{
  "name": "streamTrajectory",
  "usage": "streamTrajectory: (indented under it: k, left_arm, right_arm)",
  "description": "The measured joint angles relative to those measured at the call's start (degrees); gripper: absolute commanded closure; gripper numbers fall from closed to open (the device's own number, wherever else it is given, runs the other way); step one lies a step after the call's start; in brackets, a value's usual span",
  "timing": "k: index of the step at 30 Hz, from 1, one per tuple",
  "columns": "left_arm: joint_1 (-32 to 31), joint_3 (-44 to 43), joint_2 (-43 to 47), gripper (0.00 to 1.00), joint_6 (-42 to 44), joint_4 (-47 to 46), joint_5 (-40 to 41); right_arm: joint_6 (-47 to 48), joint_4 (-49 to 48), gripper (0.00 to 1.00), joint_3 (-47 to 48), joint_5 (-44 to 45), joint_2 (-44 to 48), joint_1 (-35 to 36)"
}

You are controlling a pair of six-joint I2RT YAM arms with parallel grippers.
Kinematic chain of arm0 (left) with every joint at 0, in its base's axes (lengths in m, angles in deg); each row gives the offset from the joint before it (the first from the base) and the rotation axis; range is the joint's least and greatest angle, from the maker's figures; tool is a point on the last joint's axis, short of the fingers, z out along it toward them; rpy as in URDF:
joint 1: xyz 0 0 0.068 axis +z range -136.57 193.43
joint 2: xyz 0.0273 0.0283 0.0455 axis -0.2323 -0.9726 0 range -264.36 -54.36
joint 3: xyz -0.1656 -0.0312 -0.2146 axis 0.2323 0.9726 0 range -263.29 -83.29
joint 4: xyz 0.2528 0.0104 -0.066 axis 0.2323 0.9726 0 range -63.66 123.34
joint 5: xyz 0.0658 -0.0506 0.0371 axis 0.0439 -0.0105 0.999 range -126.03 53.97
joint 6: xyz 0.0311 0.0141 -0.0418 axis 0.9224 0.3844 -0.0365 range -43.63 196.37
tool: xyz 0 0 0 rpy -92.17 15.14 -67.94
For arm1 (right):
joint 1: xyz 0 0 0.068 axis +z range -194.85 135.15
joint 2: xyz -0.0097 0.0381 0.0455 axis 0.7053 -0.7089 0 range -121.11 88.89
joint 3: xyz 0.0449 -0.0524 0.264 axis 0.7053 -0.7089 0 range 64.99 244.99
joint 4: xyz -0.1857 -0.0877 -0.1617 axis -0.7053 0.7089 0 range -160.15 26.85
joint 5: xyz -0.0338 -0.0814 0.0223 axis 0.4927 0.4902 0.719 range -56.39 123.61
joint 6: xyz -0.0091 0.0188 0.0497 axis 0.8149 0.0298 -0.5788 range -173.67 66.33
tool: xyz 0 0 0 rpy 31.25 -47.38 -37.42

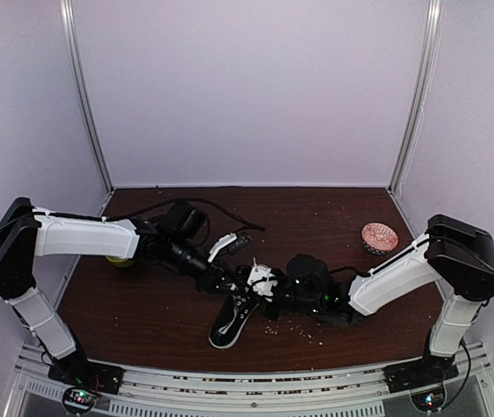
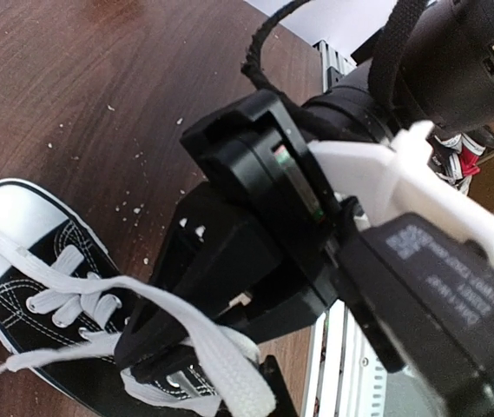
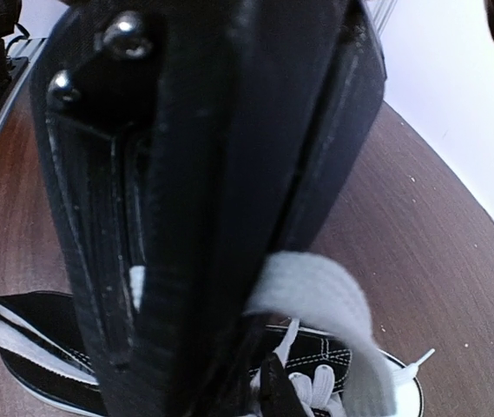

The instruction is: Tie the shoes

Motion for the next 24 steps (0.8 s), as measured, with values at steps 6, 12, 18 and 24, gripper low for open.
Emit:
streamTrajectory:
  k: [6,12,18,24]
  left_arm:
    - [0.0,0.0,0.0,1.0,-1.1,-1.6,1.8]
    - [-0.3,1.0,0.0,1.0,-4.0,-8.7,4.8]
    - [-3.3,1.0,-0.7,1.0,-5.3,-14.8,6.8]
    - [-6.0,1.2,-2.1,1.0,-6.1,-19.1,9.2]
  right_arm:
    - [-1.8,4.7,1.0,-1.1,3.0,3.4,0.0]
    - [-6.1,18.5,1.0,-2.3,5.6,15.0,0.1]
    - [-12.9,41.5,1.0,3.6,5.8,22.6,0.4]
    - [-19.1,58.1,1.0,8.7,2.4,24.3,0.4]
